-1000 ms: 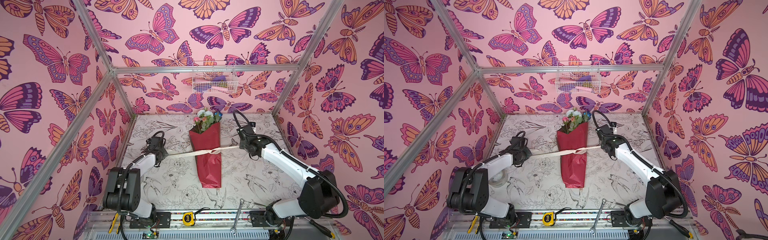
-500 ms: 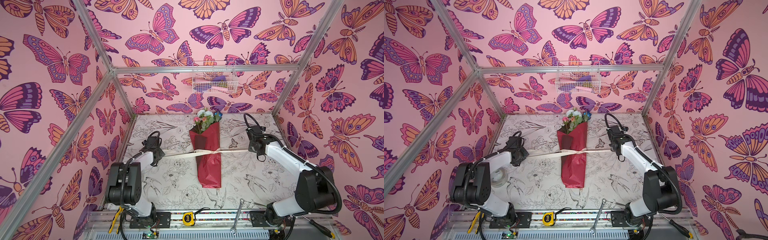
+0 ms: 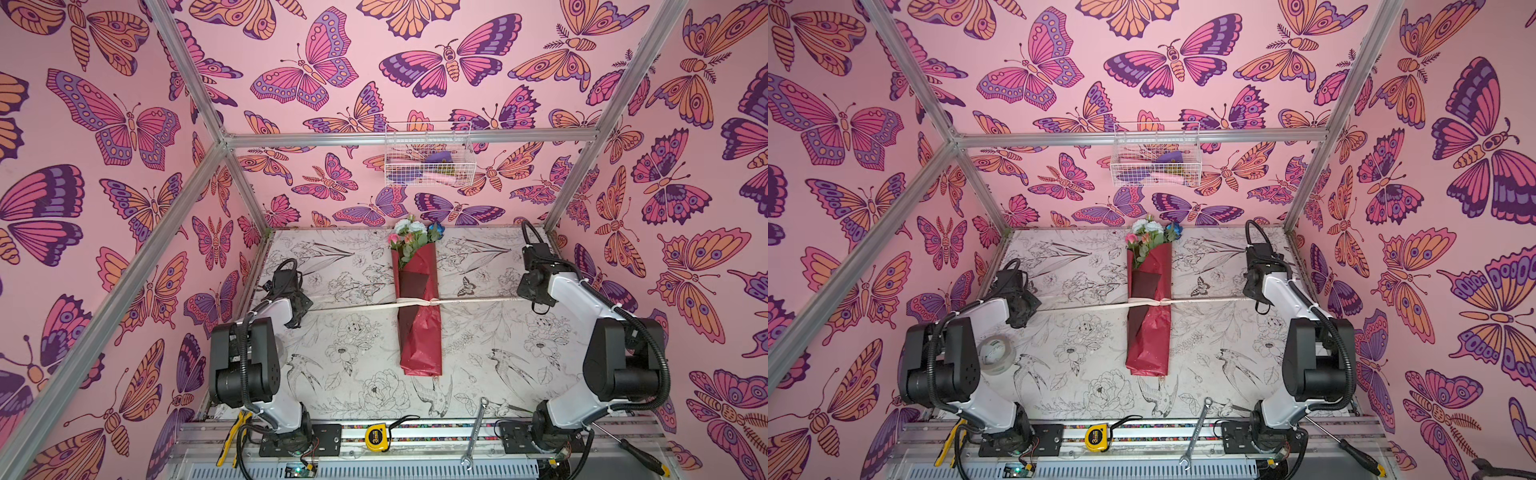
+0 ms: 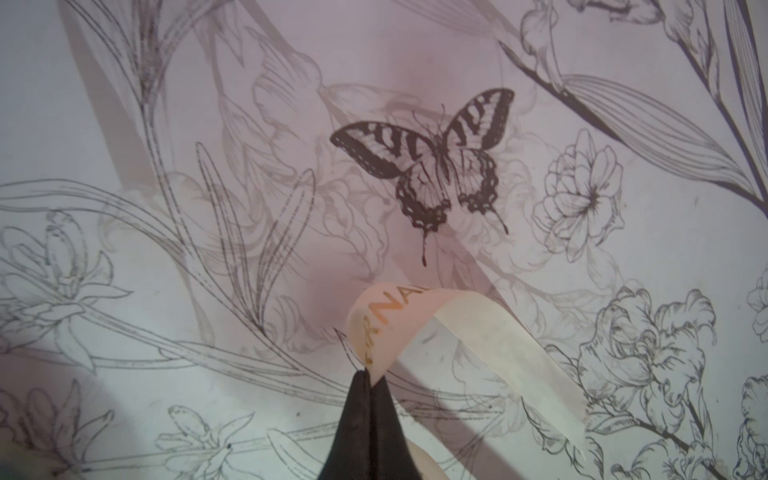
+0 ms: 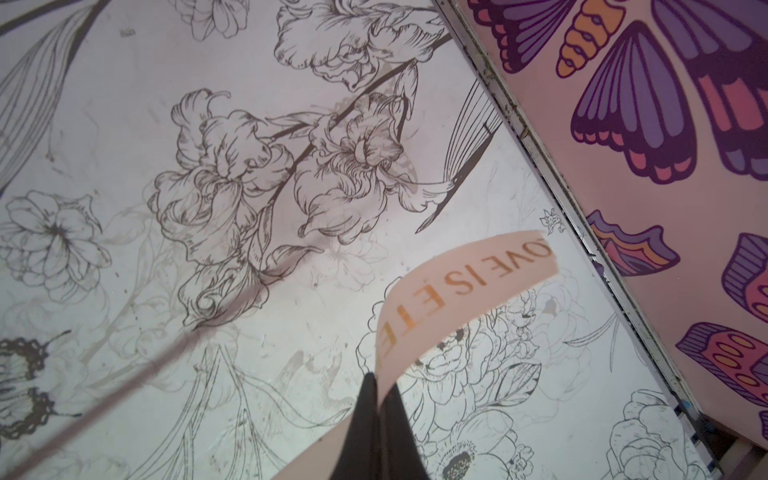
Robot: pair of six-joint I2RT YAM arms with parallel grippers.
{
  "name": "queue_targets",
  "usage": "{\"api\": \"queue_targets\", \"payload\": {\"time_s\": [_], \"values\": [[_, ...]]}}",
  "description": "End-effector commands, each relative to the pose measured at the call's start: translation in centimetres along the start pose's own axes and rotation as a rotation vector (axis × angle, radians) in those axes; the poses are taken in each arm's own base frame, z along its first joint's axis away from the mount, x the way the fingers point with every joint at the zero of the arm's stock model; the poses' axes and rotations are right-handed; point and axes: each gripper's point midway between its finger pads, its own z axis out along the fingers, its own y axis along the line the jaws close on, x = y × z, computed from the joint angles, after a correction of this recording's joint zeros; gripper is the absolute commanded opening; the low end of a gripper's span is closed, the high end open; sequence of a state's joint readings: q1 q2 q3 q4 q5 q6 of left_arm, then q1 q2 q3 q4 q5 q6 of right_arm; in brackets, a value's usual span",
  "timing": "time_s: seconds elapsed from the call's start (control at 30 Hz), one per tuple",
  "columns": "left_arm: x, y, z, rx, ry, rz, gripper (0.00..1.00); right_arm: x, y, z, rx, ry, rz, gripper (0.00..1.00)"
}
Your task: Tie the bouquet of fake flowers
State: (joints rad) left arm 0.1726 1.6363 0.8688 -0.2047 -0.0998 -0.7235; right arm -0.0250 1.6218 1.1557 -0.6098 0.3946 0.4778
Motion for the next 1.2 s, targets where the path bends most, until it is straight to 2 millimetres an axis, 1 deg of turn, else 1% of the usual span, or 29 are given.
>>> {"api": "queue_targets", "payload": {"time_s": [0.0,0.17,0.27,0.43,0.53,0.6,0.7,0.8,0.93,1.03,1.17], "values": [[-1.7,1.5,0.4,-0.036,-0.011,-0.06,0.0,-1.9,-0.9,0.4,-0.001,-0.007,0.022,0.0],[-3.3,2.2,0.4,-0.013,-0.01,-0.147,0.0,-3.6,-1.7,1.4,0.016,0.0,0.051,0.0],[-4.3,2.7,0.3,-0.003,-0.016,-0.193,0.0,-4.5,-2.7,2.0,0.033,0.004,0.077,0.0],[-6.0,4.2,0.2,-0.017,-0.041,-0.239,0.0,-5.5,-4.8,2.8,0.066,0.014,0.111,0.0],[-6.3,5.1,0.4,-0.028,-0.041,-0.267,0.0,-5.9,-5.9,3.4,0.087,0.021,0.117,0.0],[-6.7,6.0,0.4,-0.04,-0.047,-0.287,0.0,-6.1,-7.0,3.9,0.104,0.026,0.133,0.0],[-7.1,7.3,0.5,-0.062,-0.054,-0.311,0.0,-6.3,-9.0,4.4,0.124,0.038,0.173,0.0],[-7.4,8.7,0.5,-0.08,-0.059,-0.344,0.0,-5.7,-10.7,5.0,0.119,0.082,0.217,0.0],[-7.6,9.7,0.6,-0.096,-0.062,-0.368,0.0,-5.2,-11.5,5.3,0.125,0.086,0.22,0.0],[-7.9,9.9,0.6,-0.093,-0.064,-0.379,0.0,-4.9,-12.1,5.6,0.133,0.084,0.239,0.0],[-8.6,10.8,0.4,-0.103,-0.08,-0.394,0.0,-4.5,-13.7,6.4,0.127,0.099,0.3,0.0]]}}
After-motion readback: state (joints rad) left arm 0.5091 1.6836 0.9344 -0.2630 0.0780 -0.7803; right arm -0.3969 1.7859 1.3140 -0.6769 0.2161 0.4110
